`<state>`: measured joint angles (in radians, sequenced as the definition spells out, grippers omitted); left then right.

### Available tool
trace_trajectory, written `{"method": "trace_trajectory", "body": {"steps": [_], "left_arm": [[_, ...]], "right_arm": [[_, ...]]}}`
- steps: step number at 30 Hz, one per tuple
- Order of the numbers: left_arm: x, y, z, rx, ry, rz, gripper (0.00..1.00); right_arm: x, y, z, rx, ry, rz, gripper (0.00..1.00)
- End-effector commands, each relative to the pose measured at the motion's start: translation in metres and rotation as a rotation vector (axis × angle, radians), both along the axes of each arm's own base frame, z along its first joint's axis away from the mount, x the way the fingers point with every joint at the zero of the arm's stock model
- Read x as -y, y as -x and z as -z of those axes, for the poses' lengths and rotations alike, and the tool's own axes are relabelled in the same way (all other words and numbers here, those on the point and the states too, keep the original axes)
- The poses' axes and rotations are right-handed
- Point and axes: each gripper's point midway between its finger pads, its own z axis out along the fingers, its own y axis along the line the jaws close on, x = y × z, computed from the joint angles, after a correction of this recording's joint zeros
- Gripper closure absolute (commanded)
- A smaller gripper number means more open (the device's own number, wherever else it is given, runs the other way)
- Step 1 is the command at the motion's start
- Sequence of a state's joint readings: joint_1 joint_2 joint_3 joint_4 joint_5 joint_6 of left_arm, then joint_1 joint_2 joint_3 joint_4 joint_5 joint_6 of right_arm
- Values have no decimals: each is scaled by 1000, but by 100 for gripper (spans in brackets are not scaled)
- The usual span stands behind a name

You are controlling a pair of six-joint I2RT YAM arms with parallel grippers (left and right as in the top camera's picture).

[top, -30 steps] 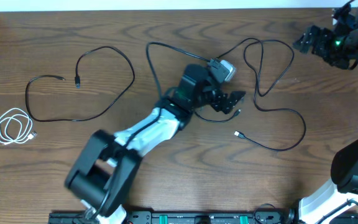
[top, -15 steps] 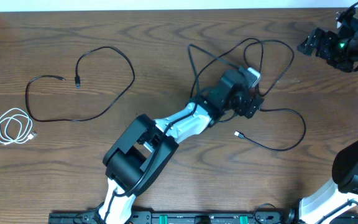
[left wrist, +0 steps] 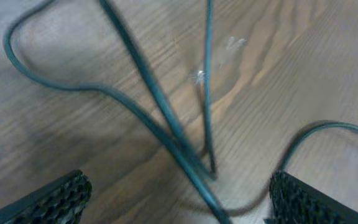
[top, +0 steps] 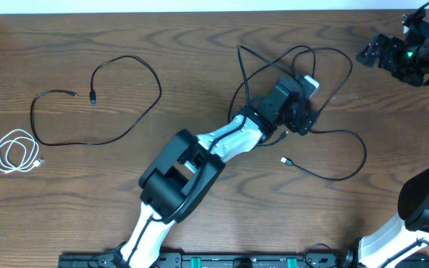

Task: Untangle cables
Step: 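Grasp a black cable at center with the left gripper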

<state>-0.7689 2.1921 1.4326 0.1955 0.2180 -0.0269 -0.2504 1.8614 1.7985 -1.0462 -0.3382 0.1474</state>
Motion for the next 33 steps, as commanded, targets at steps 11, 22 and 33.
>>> {"method": "trace_trajectory", "body": {"steps": [11, 22, 33], "left_arm": [[14, -17, -1, 68, 76, -39, 8], [16, -23, 26, 33, 114, -99, 23], [-3, -40, 29, 58, 72, -181, 92]], "right_arm": [[5, 0, -16, 40, 34, 0, 1], [5, 0, -16, 41, 36, -3, 1], [4, 2, -15, 30, 37, -10, 1]]}}
